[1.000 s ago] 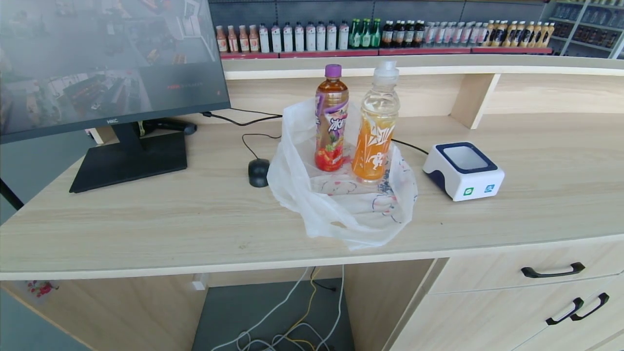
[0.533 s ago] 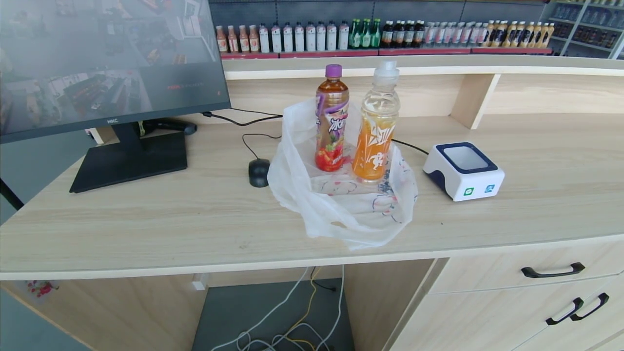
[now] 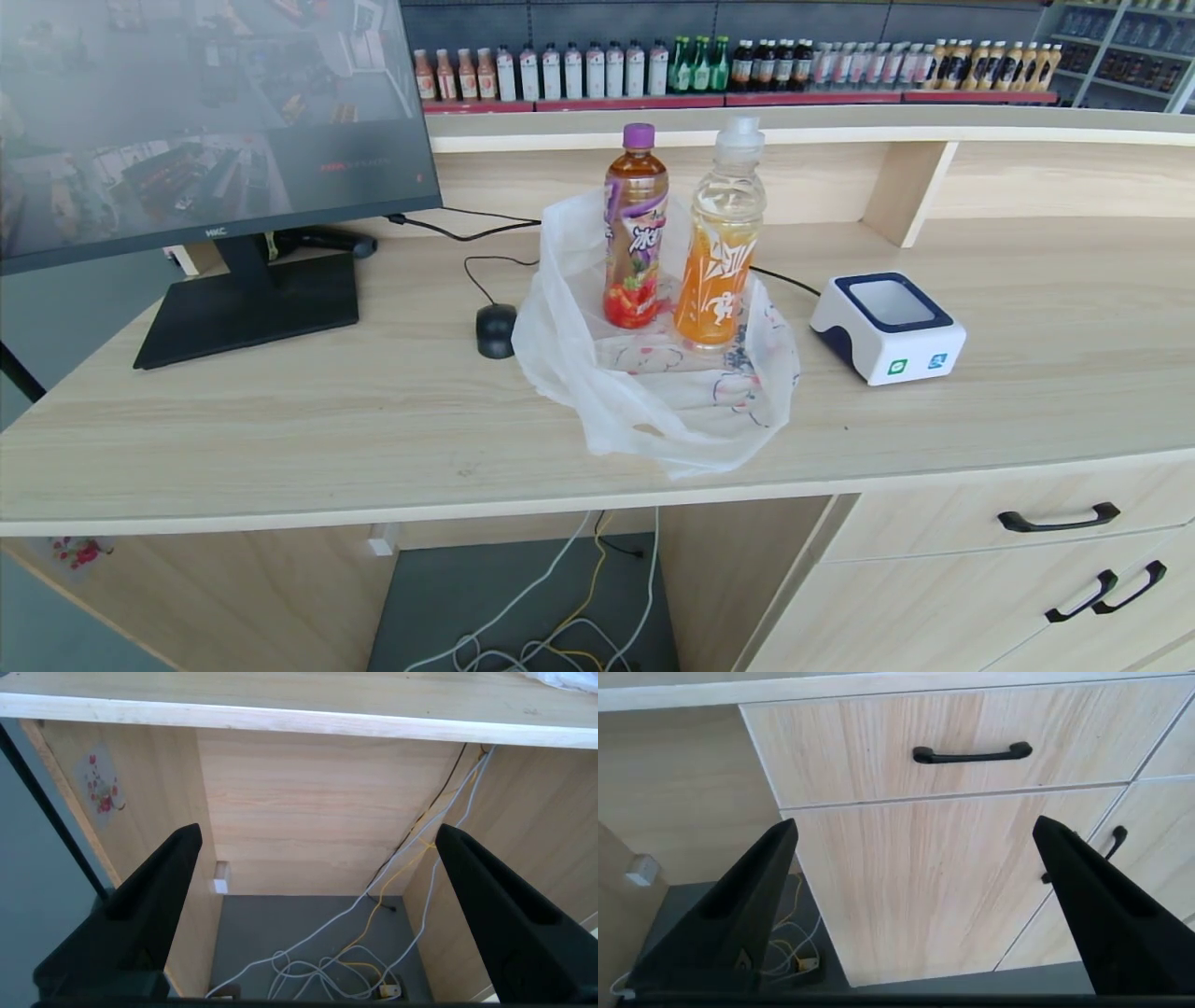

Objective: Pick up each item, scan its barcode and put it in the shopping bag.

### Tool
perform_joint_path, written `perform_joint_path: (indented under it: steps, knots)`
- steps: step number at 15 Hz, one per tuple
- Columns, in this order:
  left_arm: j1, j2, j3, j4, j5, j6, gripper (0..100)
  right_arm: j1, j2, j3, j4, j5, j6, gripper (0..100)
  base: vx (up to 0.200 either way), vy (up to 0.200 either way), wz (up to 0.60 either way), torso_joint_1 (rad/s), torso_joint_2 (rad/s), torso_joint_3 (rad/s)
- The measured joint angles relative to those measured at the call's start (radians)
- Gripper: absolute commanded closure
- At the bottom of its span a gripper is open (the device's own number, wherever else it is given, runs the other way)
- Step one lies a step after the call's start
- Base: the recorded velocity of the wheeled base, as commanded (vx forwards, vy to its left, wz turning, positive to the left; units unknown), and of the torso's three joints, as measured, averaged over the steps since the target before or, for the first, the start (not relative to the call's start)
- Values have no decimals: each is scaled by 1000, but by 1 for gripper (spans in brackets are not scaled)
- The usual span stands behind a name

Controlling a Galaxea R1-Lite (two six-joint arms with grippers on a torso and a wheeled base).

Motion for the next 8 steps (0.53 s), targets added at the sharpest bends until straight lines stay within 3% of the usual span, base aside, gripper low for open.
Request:
perform_joint_path:
  steps: [2, 8]
  knots:
    - [0, 0, 0, 0, 0, 0, 0, -1, -11, 0, 0, 0, 2, 0, -200, 0, 0, 17, 5, 0]
    - [0, 0, 0, 0, 1, 1, 0, -1, -14, 0, -1, 0, 3, 0, 0, 0, 0, 0, 0, 0]
